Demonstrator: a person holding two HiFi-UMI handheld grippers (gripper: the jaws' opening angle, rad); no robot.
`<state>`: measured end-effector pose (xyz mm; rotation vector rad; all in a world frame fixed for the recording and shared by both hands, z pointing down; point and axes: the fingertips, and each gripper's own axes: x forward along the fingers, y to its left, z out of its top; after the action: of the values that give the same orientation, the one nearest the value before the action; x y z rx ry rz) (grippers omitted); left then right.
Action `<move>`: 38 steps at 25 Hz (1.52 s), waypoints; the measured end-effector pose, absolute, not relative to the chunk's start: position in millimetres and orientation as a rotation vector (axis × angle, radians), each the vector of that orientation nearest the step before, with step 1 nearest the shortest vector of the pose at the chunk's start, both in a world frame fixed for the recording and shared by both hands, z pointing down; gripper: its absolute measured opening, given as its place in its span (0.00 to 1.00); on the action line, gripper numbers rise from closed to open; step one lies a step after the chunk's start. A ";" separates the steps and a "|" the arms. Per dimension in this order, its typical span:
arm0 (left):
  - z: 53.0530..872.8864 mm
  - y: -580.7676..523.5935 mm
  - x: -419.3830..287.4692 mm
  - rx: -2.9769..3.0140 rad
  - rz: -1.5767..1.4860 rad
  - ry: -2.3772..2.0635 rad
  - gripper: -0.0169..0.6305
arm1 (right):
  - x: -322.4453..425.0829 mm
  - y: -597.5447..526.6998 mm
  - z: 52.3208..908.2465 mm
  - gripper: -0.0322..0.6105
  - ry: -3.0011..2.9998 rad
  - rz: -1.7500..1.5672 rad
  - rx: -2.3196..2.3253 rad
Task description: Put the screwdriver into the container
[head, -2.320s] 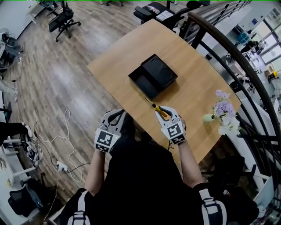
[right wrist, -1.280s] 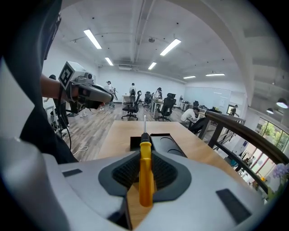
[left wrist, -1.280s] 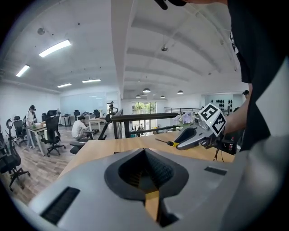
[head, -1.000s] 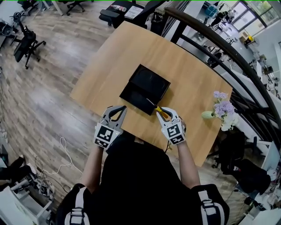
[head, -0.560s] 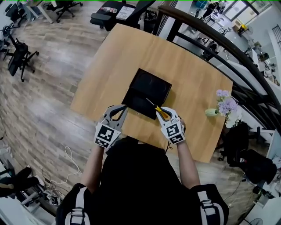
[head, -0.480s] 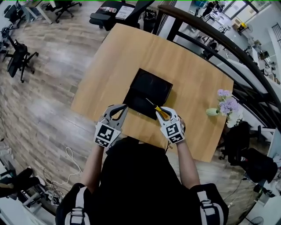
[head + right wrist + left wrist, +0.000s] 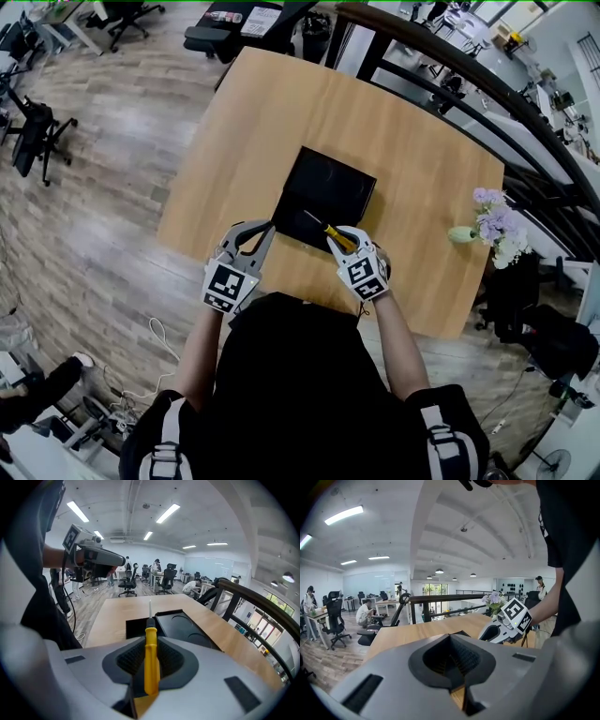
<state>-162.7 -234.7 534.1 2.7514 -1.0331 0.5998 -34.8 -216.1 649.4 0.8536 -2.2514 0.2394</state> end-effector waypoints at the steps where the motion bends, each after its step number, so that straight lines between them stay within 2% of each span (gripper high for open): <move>1: 534.1 -237.1 -164.4 2.753 0.600 -1.031 0.06 | -37.7 -218.4 651.5 0.19 -2.248 0.240 0.848; 22: 550.8 -245.4 -179.3 2.708 0.559 -1.015 0.06 | -54.2 -234.2 735.1 0.19 -2.075 0.492 0.789; 27: 553.2 -236.7 -184.0 2.692 0.560 -1.017 0.06 | -62.5 -233.3 750.0 0.19 -2.057 0.653 0.821; 38: 551.8 -226.7 -197.3 2.674 0.590 -1.039 0.06 | -83.3 -236.9 766.6 0.19 -2.044 0.649 0.769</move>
<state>-197.3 -226.7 551.8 2.6744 -1.0391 0.5896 -83.3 -236.9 766.6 0.7693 -2.0438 0.6486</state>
